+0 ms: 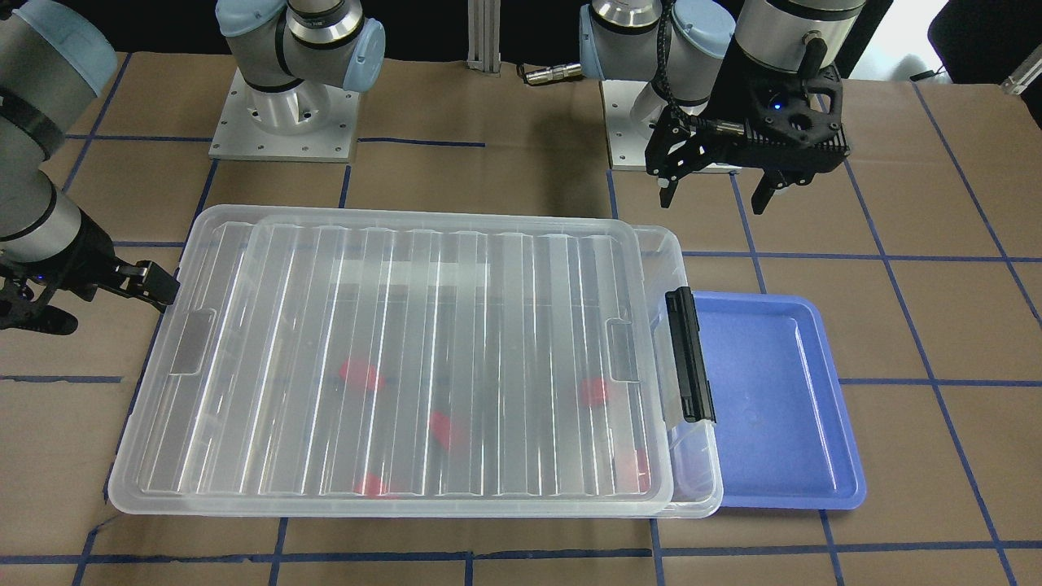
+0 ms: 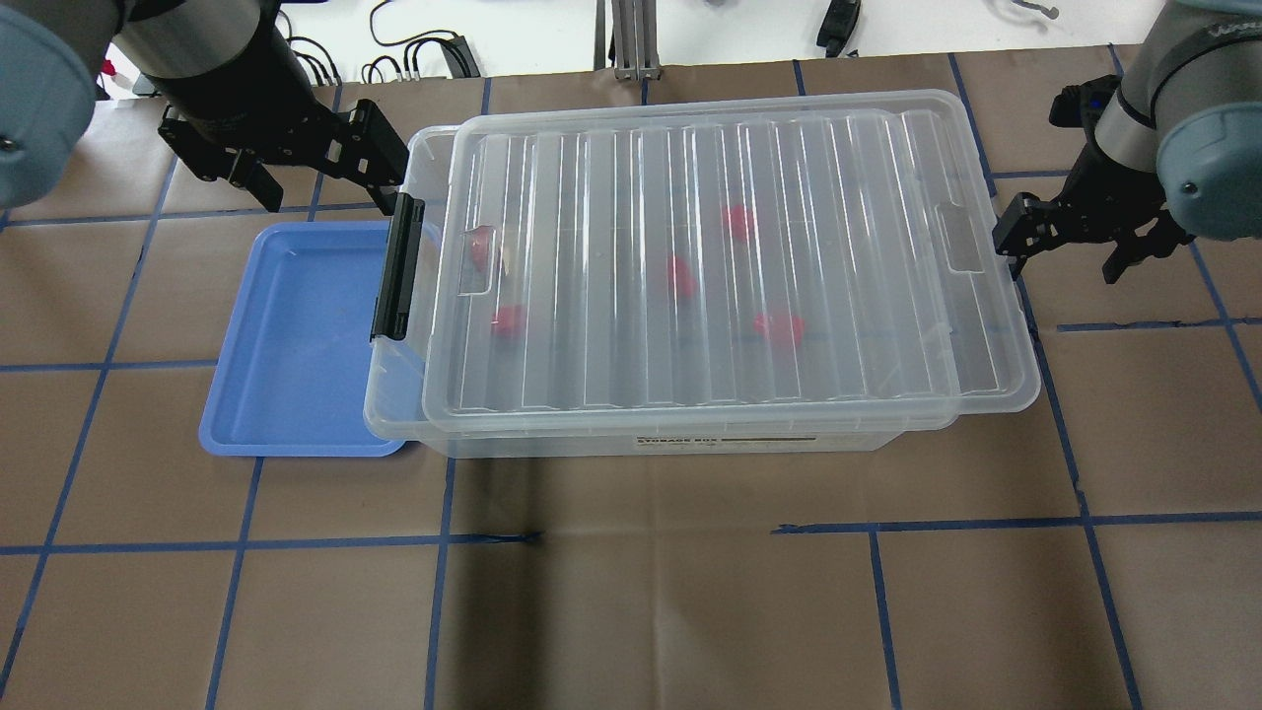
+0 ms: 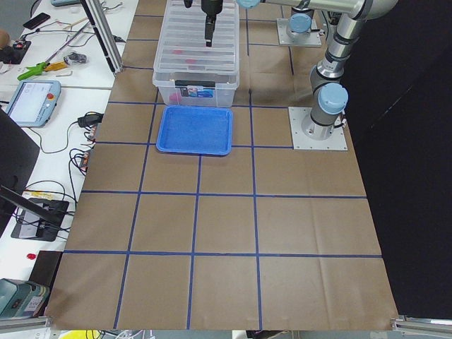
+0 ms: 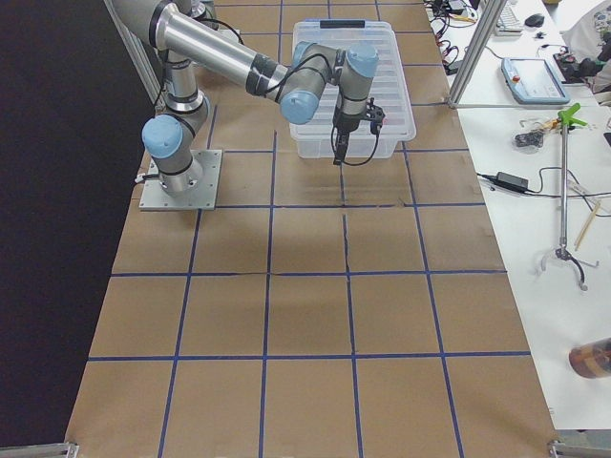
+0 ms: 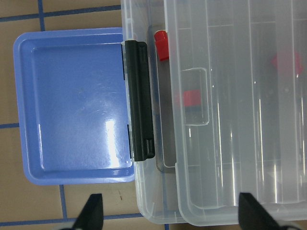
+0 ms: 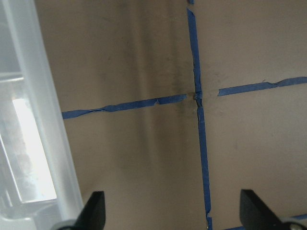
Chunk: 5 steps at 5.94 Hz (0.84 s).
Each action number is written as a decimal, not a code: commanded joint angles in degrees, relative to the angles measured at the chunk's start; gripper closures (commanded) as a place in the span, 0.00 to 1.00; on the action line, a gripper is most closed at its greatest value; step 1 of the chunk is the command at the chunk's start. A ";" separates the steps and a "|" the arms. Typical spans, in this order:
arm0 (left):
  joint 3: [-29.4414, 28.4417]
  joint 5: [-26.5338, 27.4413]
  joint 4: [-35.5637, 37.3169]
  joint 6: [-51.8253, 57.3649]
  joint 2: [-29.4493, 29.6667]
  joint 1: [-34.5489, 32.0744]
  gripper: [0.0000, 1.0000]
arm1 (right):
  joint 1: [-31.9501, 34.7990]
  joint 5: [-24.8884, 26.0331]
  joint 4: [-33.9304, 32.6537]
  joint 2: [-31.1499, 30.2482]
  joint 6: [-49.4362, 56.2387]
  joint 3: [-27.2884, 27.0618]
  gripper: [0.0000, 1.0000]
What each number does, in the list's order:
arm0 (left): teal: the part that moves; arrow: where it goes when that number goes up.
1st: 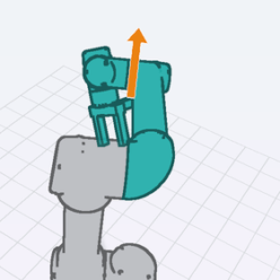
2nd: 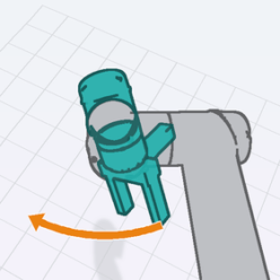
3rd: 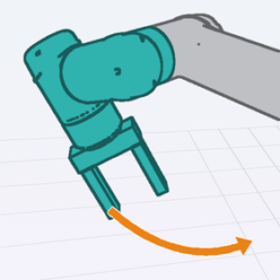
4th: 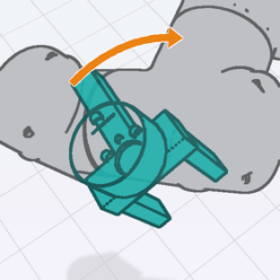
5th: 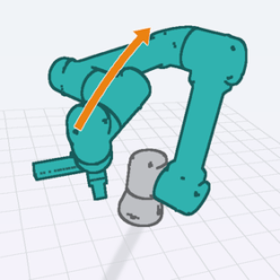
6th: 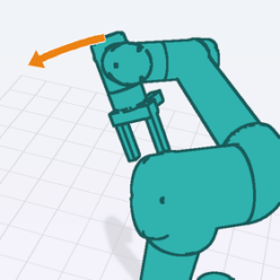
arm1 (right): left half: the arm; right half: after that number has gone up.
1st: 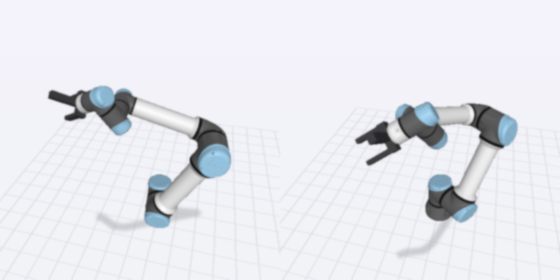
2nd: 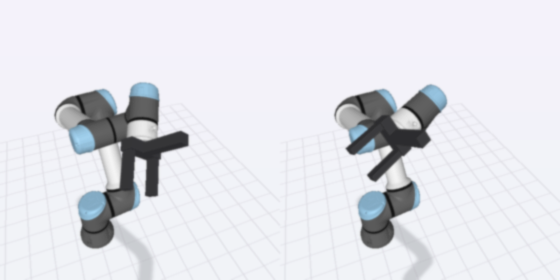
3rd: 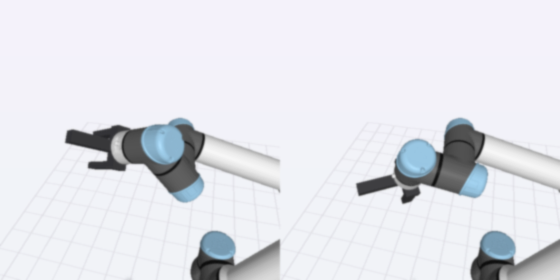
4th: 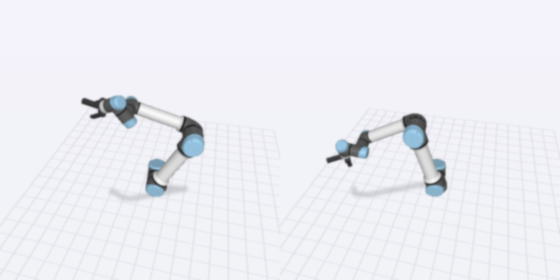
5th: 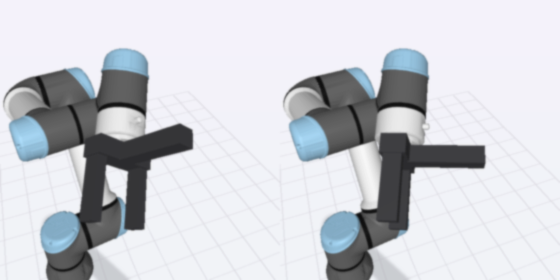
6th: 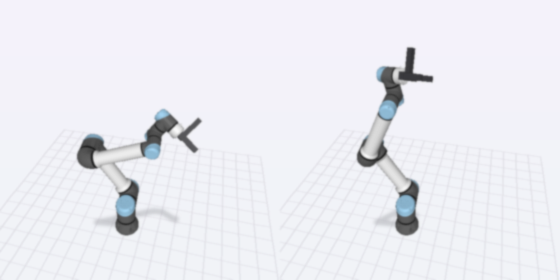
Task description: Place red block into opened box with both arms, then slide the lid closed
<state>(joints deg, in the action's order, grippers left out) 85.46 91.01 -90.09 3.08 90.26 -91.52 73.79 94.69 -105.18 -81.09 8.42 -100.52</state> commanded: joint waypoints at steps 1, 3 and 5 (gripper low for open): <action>0.06 0.22 0.00 0.00 -0.08 -0.06 0.01 | 1.27 -2.22 0.15 0.06 -0.68 -0.02 0.00; 0.06 0.13 0.00 -0.09 0.09 -0.15 0.01 | 2.50 -2.23 0.15 0.06 -0.69 0.06 0.00; 0.23 0.39 0.00 -0.09 0.09 -0.15 0.01 | 2.68 -1.62 0.06 0.15 -0.60 0.85 0.00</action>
<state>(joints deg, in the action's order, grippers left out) 85.59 91.36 -90.09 3.03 90.31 -91.66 76.38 92.67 -105.10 -80.97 7.76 -100.19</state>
